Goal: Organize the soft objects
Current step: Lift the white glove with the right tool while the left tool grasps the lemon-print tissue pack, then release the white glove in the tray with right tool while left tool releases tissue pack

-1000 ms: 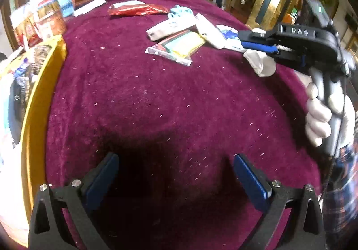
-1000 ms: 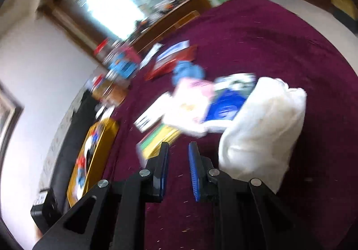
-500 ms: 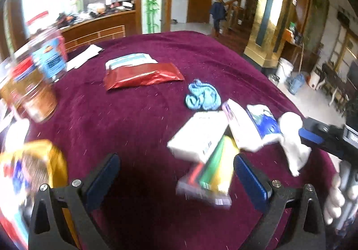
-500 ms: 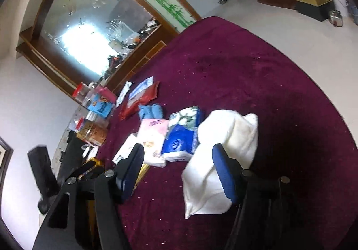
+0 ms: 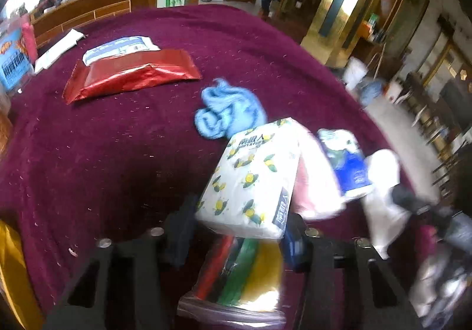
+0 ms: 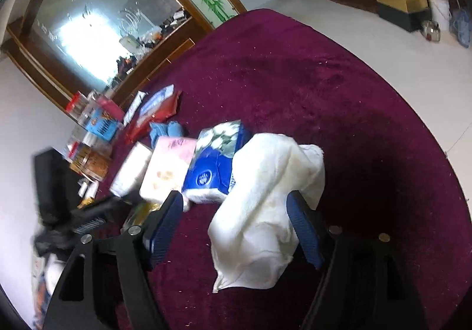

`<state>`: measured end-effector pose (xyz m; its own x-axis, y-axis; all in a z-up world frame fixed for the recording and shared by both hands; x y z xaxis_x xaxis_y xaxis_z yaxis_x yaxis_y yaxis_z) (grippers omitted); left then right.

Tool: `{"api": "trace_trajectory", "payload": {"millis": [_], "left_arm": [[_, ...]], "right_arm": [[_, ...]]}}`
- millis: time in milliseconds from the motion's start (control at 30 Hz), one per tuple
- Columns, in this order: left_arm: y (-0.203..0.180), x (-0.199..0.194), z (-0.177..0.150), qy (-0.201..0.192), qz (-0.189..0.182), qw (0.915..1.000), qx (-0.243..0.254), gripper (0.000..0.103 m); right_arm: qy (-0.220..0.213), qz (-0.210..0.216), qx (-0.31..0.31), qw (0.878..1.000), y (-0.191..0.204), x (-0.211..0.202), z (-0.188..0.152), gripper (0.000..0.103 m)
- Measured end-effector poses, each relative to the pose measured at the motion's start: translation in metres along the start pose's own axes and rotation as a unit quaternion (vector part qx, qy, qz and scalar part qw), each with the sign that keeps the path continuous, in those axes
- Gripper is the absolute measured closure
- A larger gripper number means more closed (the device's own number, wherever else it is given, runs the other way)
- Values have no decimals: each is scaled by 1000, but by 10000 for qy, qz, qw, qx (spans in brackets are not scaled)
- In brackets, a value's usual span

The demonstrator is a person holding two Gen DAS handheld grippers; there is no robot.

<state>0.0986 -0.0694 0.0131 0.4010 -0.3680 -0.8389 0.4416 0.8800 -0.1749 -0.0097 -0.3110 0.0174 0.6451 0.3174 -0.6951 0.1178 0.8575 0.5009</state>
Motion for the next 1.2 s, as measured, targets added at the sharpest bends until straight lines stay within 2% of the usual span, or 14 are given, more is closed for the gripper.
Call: {"api": "trace_trajectory", "payload": {"millis": [33, 233, 400, 433, 467, 500, 567, 600, 733, 800, 867, 1033, 1200], "left_arm": [[-1, -4, 1, 2, -170, 9998, -87, 52], [-9, -38, -8, -437, -67, 9988, -216, 53], [-8, -82, -35, -720, -233, 9964, -373, 52], [-8, -89, -41, -752, -257, 9961, -392, 52], [-5, -100, -50, -795, -294, 9955, -424, 52], [-2, -112, -60, -846, -333, 9947, -482, 52], [10, -133, -79, -947, -390, 9926, -658, 52], [16, -143, -90, -993, -421, 9912, -770, 52], [40, -178, -133, -1216, -395, 9853, -1133, 52], [56, -198, -156, -1371, -296, 9809, -1351, 52], [76, -214, -176, -1496, -201, 9756, -1593, 52], [134, -241, -234, -1535, 256, 9629, -2206, 52], [174, -241, -275, -1432, 757, 9492, -2699, 52]], "right_arm": [[-6, -80, -89, 9999, 2, 1, -1, 31], [-7, -370, -423, 9984, 10, 4, -5, 31], [-23, -367, -469, 9982, 9, 3, -6, 31], [-29, -380, -467, 9982, 9, 2, -7, 35], [-34, -428, -470, 9980, 9, 2, -7, 47], [-29, -467, -460, 9978, 9, 3, -7, 54], [-27, -436, -370, 9984, 5, 2, -7, 81], [-19, -397, -322, 9987, 4, 2, -7, 86], [-164, -596, -435, 9971, 10, -2, -9, 93], [-374, -822, -608, 9941, 18, -11, -11, 94], [-559, -849, -654, 9927, 24, -25, -13, 94], [-709, -352, -731, 9942, 51, -64, -27, 94], [-369, 297, -1340, 9898, 123, -73, -47, 94]]}}
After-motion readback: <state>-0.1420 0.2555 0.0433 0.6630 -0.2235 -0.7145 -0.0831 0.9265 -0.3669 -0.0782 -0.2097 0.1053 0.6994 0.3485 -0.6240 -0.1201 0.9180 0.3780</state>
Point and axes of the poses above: each gripper's, at about its wrist camera, not at the fingertips, and x roughly the way its jaws point, y to its left, z to its top, the point moved 1 cm from there along x, roughly the way its jaws point, and after that the axes turned 2 degrees about y, right-handed, at the moved point
